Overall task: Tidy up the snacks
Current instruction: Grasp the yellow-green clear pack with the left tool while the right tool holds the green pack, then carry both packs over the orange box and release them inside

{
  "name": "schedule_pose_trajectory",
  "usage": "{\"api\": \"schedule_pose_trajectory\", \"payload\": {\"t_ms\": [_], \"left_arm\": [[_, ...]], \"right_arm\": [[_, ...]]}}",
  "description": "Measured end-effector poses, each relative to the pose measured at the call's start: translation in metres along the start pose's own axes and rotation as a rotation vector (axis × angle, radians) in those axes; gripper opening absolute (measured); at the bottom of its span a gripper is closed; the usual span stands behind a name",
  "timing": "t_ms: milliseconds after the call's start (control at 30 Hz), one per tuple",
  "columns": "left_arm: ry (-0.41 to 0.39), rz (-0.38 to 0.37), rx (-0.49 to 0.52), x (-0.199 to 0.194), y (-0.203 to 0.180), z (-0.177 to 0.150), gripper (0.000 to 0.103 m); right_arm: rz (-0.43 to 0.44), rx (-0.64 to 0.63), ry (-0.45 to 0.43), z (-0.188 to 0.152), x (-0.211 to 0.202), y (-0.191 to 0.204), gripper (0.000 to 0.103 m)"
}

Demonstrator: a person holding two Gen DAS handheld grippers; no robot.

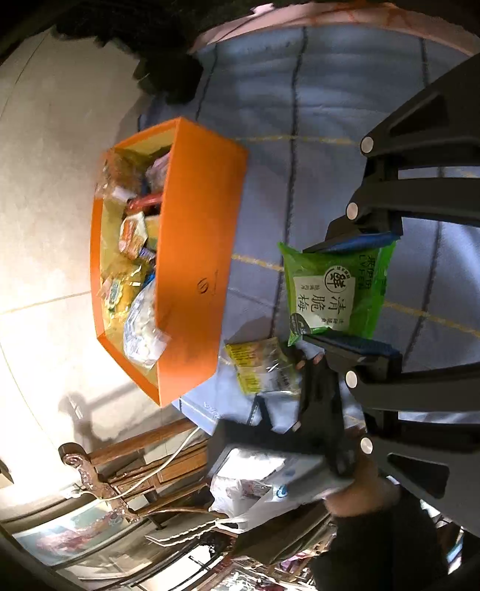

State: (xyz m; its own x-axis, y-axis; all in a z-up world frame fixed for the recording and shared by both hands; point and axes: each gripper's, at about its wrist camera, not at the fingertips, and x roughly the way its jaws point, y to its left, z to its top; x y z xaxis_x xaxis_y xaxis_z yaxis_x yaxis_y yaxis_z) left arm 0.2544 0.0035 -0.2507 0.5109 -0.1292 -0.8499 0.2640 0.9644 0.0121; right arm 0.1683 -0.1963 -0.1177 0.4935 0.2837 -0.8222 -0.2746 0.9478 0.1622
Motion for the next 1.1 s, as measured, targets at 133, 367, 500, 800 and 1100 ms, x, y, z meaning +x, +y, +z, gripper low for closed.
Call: {"api": "schedule_pose_trajectory", "payload": {"t_ms": [133,367,500,800,1100], "left_arm": [[-0.038,-0.022,-0.016,-0.001,-0.009,0.007,0.047],[-0.089,-0.069,-0.057,-0.009,0.008,0.001,0.043],[-0.141,-0.091,-0.064,-0.025,0.012,0.004,0.043],[-0.245,-0.156,-0.086,-0.084,0.013,0.021,0.033],[-0.161,-0.141,-0.025,-0.083,0.007,0.026,0.05]], "right_arm": [[-0.001,-0.009,-0.006,0.007,0.004,0.007,0.039],[-0.007,-0.021,0.027,-0.006,0.005,0.006,0.039],[-0.01,-0.017,0.029,-0.009,0.005,0.0,0.039],[-0.012,-0.007,0.016,-0.01,-0.002,-0.005,0.039],[-0.017,0.011,-0.009,-0.003,-0.014,-0.011,0.039]]}}
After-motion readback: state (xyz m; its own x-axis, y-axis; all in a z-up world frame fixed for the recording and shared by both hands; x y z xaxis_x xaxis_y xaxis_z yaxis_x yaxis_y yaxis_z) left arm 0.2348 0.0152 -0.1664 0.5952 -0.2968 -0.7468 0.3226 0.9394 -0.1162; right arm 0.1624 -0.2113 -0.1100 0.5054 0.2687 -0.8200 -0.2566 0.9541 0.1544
